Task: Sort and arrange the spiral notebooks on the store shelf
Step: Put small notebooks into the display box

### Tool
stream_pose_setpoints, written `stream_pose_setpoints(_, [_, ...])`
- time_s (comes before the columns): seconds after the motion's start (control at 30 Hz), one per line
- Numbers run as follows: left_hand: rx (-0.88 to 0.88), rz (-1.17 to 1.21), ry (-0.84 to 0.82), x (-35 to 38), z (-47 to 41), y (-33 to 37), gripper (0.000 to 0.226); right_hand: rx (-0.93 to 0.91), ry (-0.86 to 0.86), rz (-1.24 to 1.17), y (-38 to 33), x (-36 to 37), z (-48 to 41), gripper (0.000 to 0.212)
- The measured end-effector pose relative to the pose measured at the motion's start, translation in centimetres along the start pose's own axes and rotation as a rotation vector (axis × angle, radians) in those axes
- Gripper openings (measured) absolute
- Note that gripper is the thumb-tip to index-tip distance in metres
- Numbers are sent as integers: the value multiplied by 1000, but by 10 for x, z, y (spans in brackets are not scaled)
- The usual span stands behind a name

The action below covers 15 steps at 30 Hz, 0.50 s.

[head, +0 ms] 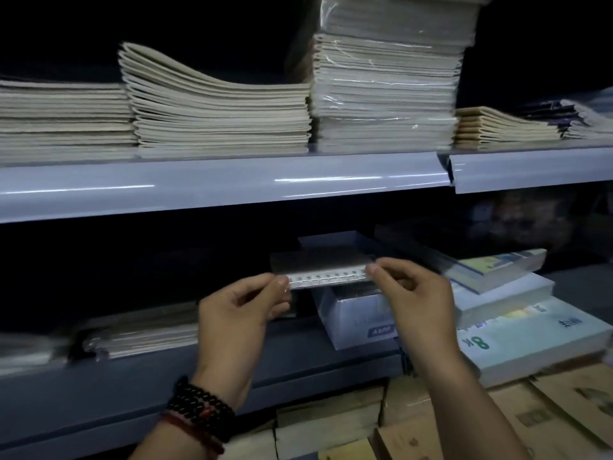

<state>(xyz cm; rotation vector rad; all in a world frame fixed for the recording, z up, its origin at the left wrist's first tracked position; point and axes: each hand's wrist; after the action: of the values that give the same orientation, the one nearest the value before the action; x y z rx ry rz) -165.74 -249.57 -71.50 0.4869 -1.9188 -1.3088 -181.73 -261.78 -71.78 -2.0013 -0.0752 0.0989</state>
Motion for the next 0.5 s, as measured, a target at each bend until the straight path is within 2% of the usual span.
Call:
stream_pose_setpoints(0.17, [-6, -143, -15, 53, -18, -20, 16, -21, 78, 157, 21, -34, -29, 13])
stream_pose_setpoints(0.33, [76, -571, -139, 63, -20, -46, 30, -122, 39, 549, 51, -44, -45, 21])
stream_pose_setpoints(0.43, [100, -614, -192, 58, -21, -48, 27, -183, 58, 599, 58, -41, -47, 21])
stream_pose_setpoints(0.5, [87, -610, -160, 51, -23, -46, 23, -192, 106, 602, 56, -39, -44, 18])
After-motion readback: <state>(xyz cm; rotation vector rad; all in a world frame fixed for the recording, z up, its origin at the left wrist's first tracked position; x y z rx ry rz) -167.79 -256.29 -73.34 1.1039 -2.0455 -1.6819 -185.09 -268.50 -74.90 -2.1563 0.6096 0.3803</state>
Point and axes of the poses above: each hand's wrist, its own z-axis away from the middle knuckle, its own x-axis out of the palm, y = z × x, and after that the axes turned 4 degrees about z, right-handed
